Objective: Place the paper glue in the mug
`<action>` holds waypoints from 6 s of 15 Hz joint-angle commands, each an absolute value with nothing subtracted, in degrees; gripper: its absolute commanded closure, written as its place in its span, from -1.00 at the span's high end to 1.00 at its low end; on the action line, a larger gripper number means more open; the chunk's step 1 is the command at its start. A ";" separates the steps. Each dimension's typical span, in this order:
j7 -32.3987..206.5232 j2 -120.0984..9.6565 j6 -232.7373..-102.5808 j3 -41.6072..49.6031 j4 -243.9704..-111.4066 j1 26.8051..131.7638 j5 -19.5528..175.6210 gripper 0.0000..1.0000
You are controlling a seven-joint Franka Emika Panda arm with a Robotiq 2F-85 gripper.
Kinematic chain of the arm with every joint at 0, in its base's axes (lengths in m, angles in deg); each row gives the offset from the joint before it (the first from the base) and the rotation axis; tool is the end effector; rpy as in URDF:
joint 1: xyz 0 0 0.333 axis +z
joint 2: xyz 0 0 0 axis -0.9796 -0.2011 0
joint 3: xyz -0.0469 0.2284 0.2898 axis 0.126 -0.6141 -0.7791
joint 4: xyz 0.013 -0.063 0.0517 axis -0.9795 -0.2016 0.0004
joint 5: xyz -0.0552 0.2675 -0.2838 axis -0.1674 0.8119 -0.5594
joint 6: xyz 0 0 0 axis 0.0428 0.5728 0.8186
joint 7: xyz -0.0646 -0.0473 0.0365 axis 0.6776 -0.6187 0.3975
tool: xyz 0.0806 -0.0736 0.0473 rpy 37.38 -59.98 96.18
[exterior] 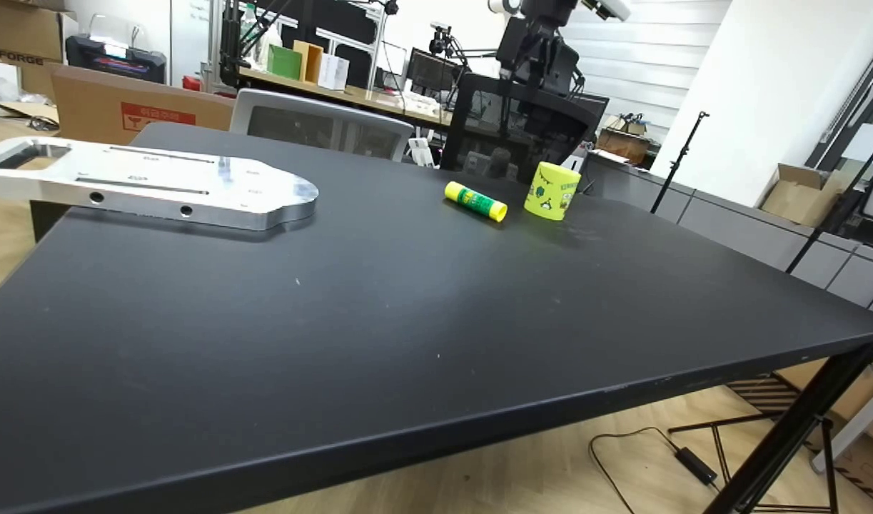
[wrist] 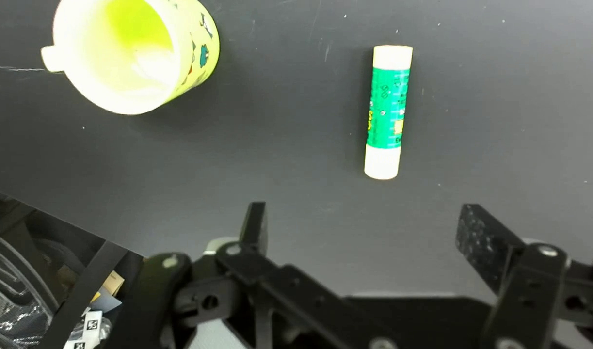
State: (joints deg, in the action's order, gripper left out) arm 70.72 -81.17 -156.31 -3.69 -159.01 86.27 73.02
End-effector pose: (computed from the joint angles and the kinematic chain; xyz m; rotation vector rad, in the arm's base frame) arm 0.7836 0.1390 0.3502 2.9784 0.6919 0.1916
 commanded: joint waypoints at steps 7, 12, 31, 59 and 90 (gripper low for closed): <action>69.98 -90.01 -156.52 -5.35 -156.02 86.05 74.83 1.00; 69.83 -91.91 -157.80 -5.99 -157.17 86.25 74.83 1.00; 77.42 -93.41 -146.95 -2.99 -155.79 87.12 75.41 -0.82; 94.97 -98.06 -97.59 -3.20 -124.53 70.57 105.50 -0.32; 100.12 -104.43 -98.19 -3.81 -116.57 65.89 109.56 -0.82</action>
